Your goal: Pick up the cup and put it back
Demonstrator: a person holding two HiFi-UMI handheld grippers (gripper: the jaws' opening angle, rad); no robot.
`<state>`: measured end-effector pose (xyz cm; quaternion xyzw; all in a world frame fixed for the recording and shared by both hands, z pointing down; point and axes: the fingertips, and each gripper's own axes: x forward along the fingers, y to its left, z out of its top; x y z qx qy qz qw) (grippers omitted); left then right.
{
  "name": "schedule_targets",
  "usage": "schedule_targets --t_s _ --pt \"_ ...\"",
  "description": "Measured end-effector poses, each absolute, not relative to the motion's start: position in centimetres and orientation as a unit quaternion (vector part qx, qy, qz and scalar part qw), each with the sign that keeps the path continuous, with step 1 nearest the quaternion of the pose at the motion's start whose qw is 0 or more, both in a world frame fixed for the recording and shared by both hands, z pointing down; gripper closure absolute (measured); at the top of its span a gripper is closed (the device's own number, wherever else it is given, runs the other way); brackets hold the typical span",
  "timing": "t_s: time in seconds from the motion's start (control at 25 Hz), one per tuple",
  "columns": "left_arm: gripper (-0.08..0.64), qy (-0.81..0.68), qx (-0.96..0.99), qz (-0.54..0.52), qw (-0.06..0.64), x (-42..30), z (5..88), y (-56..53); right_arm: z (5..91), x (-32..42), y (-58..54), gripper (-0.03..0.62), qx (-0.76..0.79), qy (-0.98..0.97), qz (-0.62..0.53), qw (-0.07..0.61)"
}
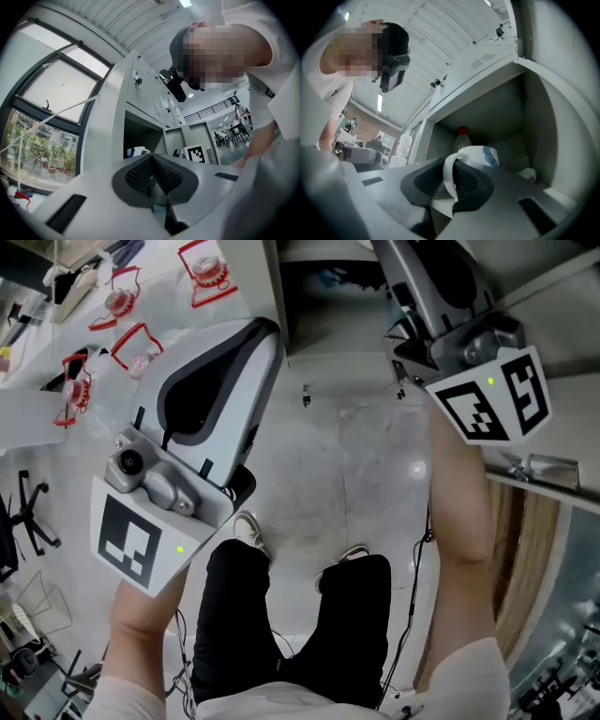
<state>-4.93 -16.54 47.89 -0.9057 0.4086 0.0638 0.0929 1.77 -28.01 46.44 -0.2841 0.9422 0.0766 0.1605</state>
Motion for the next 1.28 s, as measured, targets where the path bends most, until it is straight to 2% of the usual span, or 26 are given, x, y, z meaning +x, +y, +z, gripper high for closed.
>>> schedule_targets --t_s 0.16,0.8,0.92,1.08,1.28 --pt "0.538 0.411 -0.905 0.064 0.093 -5.1 47.9 -16.7 47.3 1.4 -28.7 0.535 -0.288 0.941 0.068 0.162" --pt "0.538 0.414 -0.904 0.051 0.093 -4.7 47.2 -17.0 49.1 0.9 -30.3 0.524 -0.296 0.948 0.067 0.098" --pt "0.538 0.411 -0.906 0.047 0.087 -4.1 47.6 -16.8 49.0 1.6 -29.8 0.498 -0.307 0.945 0.074 0.086" --pt "0.538 0.411 -0.908 0.043 0.075 -3.8 48.4 -17.0 49.9 2.1 -29.6 0.423 -0.314 0.943 0.077 0.071" --pt "0.538 0.414 -0.907 0.034 0.066 -3.6 48.4 -16.6 50.1 4.8 -27.8 0.402 -0.351 0.931 0.076 0.067"
